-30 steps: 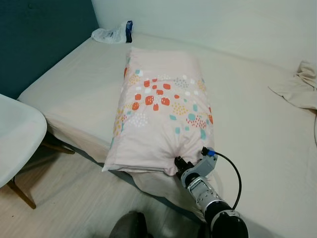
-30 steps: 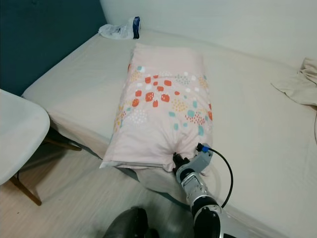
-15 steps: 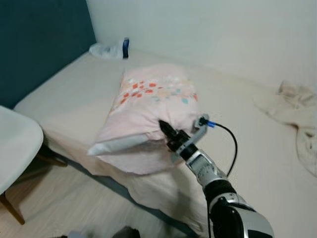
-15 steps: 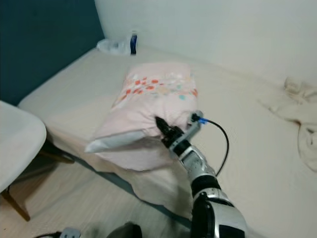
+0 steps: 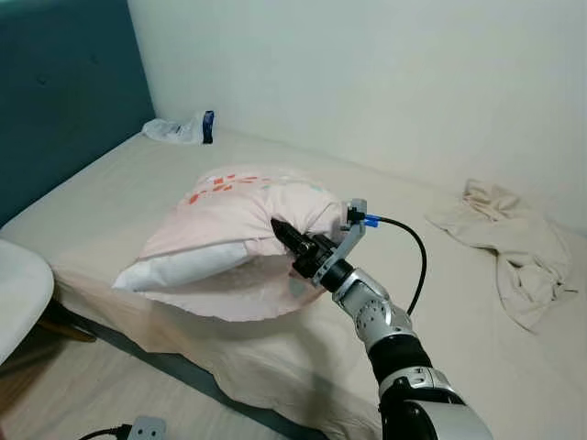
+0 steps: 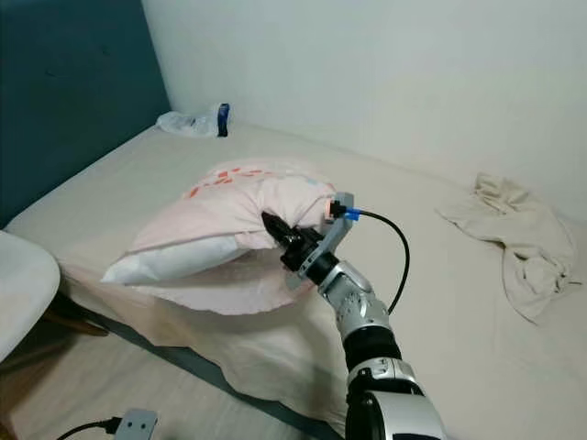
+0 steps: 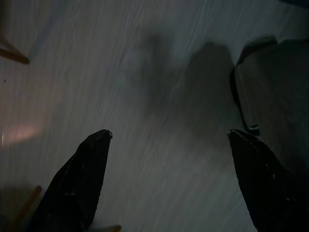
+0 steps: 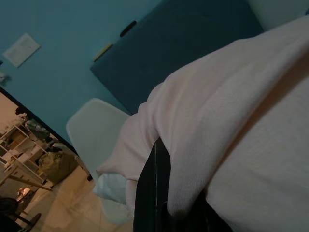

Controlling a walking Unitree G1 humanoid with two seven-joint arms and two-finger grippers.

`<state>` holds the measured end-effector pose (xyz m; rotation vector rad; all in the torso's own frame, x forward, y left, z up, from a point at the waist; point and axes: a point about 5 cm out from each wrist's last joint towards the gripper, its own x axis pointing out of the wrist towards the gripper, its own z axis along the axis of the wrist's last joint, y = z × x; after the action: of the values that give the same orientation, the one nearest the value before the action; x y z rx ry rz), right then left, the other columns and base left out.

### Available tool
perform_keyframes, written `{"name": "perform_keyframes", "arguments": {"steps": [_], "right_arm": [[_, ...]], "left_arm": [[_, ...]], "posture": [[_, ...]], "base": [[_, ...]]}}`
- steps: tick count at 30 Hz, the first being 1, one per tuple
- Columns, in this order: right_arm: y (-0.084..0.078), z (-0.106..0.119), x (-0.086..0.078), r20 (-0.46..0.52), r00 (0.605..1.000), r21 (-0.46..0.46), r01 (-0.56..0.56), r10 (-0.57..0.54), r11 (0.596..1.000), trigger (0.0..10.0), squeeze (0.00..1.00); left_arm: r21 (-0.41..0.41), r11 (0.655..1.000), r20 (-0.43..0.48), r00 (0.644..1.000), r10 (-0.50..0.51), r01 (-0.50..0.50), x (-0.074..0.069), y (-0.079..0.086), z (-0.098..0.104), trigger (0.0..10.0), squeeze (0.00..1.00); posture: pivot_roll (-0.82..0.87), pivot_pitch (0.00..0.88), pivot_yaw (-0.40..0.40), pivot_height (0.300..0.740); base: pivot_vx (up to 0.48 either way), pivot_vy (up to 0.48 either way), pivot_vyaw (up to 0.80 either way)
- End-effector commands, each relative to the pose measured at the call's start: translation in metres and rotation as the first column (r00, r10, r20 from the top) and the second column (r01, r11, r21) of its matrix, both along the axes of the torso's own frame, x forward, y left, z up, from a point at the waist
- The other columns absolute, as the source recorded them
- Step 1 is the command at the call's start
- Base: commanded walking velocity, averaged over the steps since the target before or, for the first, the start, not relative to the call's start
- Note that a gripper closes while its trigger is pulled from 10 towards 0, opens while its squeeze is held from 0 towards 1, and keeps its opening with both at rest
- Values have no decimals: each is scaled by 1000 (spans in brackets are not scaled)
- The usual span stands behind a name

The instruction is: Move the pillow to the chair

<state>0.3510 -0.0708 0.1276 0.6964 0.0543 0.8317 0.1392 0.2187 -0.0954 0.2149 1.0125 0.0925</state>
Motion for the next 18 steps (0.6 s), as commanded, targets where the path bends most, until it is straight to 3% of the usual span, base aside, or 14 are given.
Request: {"name": "perform_keyframes", "arguments": {"steps": [1, 15, 16, 18], "right_arm": [[3, 1, -1, 0, 1000, 1, 5, -5, 1000, 0, 0], [5, -10, -5, -14, 999, -69, 28, -29, 997, 0, 0], [5, -10, -5, -14, 999, -79, 38, -40, 996, 10000, 0], [6, -10, -5, -8, 1000, -79, 26, -27, 997, 10000, 0]], "left_arm": [[2, 1000, -46, 999, 20, -20, -12, 1, -4, 10000, 0], [5, 1000, -28, 999, 26, -26, -2, 2, -1, 10000, 0], [4, 1000, -28, 999, 26, -26, -2, 2, -1, 10000, 0], [4, 1000, -29, 999, 25, -24, -2, 1, -1, 10000, 0]], "posture": [[118, 0, -48, 670], [127, 0, -56, 740], [127, 0, -56, 740], [130, 0, -60, 740]], "base": [[0, 0, 0], [0, 0, 0], [0, 0, 0], [0, 0, 0]]}}
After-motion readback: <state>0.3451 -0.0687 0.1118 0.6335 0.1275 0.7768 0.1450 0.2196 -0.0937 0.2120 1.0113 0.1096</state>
